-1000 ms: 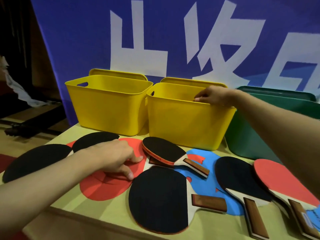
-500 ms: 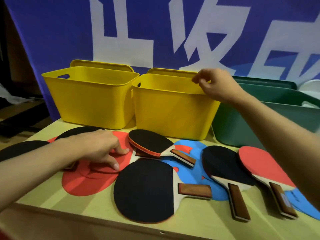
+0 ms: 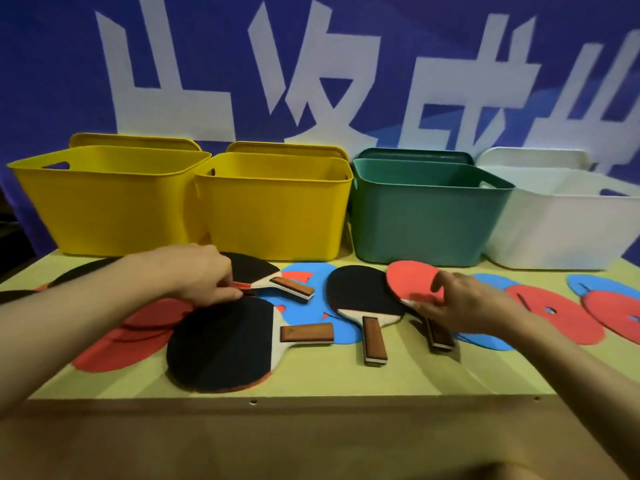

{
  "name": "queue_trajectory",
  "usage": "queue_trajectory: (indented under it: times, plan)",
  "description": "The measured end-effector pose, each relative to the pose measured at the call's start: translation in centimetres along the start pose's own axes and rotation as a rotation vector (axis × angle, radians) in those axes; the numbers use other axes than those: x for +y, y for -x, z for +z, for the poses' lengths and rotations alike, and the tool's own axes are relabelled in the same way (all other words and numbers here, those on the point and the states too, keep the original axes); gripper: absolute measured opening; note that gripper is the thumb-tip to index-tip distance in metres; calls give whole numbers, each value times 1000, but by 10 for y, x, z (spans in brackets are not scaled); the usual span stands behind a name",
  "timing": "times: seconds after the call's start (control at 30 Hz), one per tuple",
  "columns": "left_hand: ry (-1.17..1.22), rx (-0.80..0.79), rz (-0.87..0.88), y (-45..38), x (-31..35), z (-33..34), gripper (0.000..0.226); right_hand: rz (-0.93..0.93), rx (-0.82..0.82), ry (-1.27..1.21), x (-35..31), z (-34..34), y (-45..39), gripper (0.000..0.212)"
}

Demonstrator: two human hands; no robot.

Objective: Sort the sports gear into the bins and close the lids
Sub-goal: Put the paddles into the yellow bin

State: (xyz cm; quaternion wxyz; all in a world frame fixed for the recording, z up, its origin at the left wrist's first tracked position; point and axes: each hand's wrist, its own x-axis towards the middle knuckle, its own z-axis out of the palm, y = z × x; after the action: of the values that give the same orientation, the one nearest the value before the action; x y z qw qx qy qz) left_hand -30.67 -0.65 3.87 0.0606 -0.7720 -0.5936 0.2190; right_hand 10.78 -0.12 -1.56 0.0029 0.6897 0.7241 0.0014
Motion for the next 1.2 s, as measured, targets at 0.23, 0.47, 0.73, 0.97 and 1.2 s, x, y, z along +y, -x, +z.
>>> queue_trajectory:
  times: [0.23,0.47,0.73,0.97,1.2]
  plan:
    - [-64,-65,105,-1,46,-7,56,64,-70,-87,-3,18,23,61]
    - [112,-129,165,0,35,-2,64,-21,110,-349,3,4,33,68]
    - [203,-93,186,2,29,13,64,-286,206,-842,-32,-62,20,28]
    - [196,-52,207,-1,30,17,67,-498,432,-723,-105,-141,-59,33]
    - [179,-26,210,-7,30,15,66,-436,344,-512,-188,-146,-179,29]
